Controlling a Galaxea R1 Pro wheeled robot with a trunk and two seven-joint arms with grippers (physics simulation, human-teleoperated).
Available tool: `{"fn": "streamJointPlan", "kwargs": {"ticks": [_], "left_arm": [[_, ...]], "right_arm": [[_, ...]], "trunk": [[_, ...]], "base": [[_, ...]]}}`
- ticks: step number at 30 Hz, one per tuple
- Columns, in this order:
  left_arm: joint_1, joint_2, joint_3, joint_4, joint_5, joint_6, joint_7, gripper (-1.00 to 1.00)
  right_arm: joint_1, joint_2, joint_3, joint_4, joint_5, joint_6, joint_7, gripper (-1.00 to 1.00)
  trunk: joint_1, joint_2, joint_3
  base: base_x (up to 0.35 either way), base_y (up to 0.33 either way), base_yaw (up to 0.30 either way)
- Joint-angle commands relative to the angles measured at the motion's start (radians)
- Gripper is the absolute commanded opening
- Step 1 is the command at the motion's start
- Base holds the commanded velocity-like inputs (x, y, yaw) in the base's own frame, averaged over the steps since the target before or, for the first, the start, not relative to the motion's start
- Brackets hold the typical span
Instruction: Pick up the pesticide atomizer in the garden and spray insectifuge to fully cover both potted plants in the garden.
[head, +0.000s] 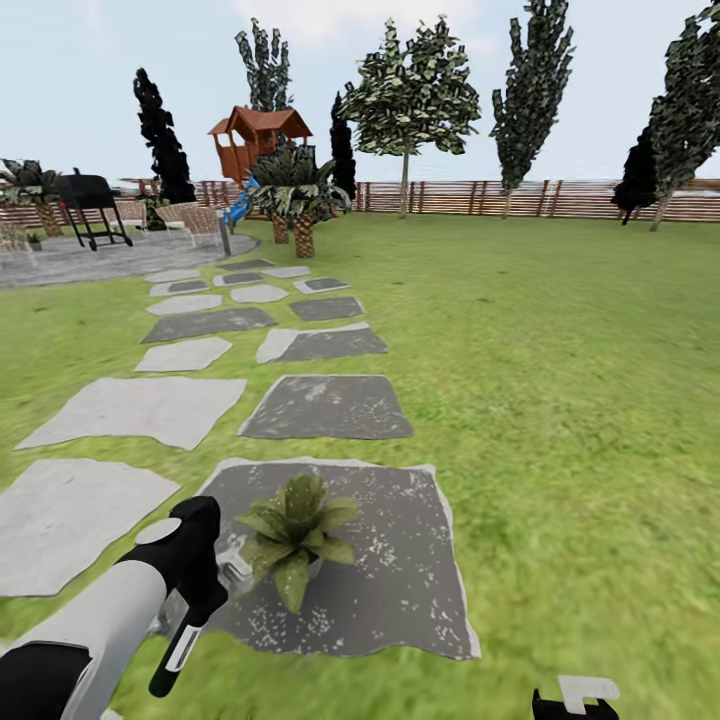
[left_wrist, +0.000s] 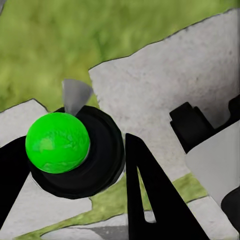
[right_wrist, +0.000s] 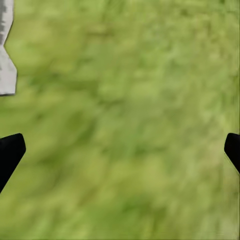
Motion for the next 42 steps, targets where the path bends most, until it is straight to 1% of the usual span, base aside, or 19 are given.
{"fn": "streamJointPlan", "kwargs": {"ticks": [1, 5, 8, 9, 11, 12, 14, 21, 29, 31, 36, 42], "left_arm": [[-0.001, 0.000, -0.005, -0.002, -0.006, 0.009, -0.010, -1.00], [-0.001, 0.002, -0.004, -0.005, -0.006, 0.009, -0.010, -1.00], [-0.001, 0.002, -0.002, -0.006, -0.006, 0.009, -0.010, -1.00], [-0.001, 0.002, 0.023, -0.006, -0.006, 0.009, -0.009, -1.00], [-0.001, 0.002, 0.041, -0.006, -0.006, 0.009, -0.004, -1.00], [-0.001, 0.002, 0.047, -0.002, -0.006, 0.009, 0.040, -1.00], [-0.001, 0.001, 0.049, 0.002, -0.006, 0.009, 0.051, -1.00], [-0.001, 0.000, 0.049, 0.005, -0.006, 0.009, 0.054, -1.00], [-0.001, 0.002, 0.049, 0.005, -0.006, 0.009, 0.054, -1.00], [-0.001, 0.002, 0.049, 0.003, -0.006, 0.009, 0.054, -1.00], [-0.001, 0.002, 0.071, -0.004, -0.006, 0.009, 0.054, -1.00], [-0.001, 0.000, 0.074, -0.006, -0.006, 0.009, 0.054, -1.00]], "right_arm": [[0.000, 0.000, -0.008, 0.001, 0.010, -0.003, -0.002, 1.00], [0.000, 0.000, -0.008, 0.000, 0.010, -0.003, -0.002, 1.00], [0.000, 0.001, -0.008, -0.001, 0.010, -0.003, -0.002, 1.00], [0.000, 0.001, -0.008, -0.002, 0.010, -0.003, 0.000, 1.00], [0.000, 0.002, -0.008, -0.002, 0.010, -0.004, 0.001, 1.00], [0.000, 0.002, -0.008, -0.002, 0.010, -0.004, -0.001, 1.00], [0.000, 0.002, -0.008, -0.002, 0.010, -0.004, -0.001, 1.00], [-0.001, 0.002, -0.008, -0.002, 0.010, -0.004, -0.002, 1.00], [0.000, 0.003, -0.008, -0.001, 0.010, -0.004, -0.002, 1.00], [0.000, 0.006, -0.007, -0.001, 0.011, -0.004, -0.002, 1.00], [-0.001, 0.006, -0.007, -0.002, 0.012, -0.005, -0.002, 1.00], [-0.001, 0.006, -0.008, -0.002, 0.012, -0.004, -0.002, 1.00]], "trunk": [[0.000, 0.000, -0.001], [0.000, 0.000, -0.001], [0.000, 0.000, -0.001], [0.000, 0.000, -0.001], [0.000, 0.000, -0.001], [0.000, 0.000, -0.001], [0.000, 0.000, -0.001], [0.000, 0.000, -0.001], [0.000, 0.000, -0.001], [0.000, 0.000, -0.001], [0.000, 0.000, -0.001], [0.000, 0.000, -0.008]], "base": [[0.000, -0.272, 0.276], [0.000, -0.273, 0.270], [0.045, -0.273, 0.078], [0.160, -0.252, 0.006], [0.193, -0.231, 0.003], [0.235, -0.199, 0.000], [0.238, -0.197, 0.053], [0.127, -0.233, 0.245], [-0.199, -0.210, 0.250], [-0.234, -0.198, 0.056], [-0.214, -0.204, 0.001], [-0.047, -0.222, 0.000]]}}
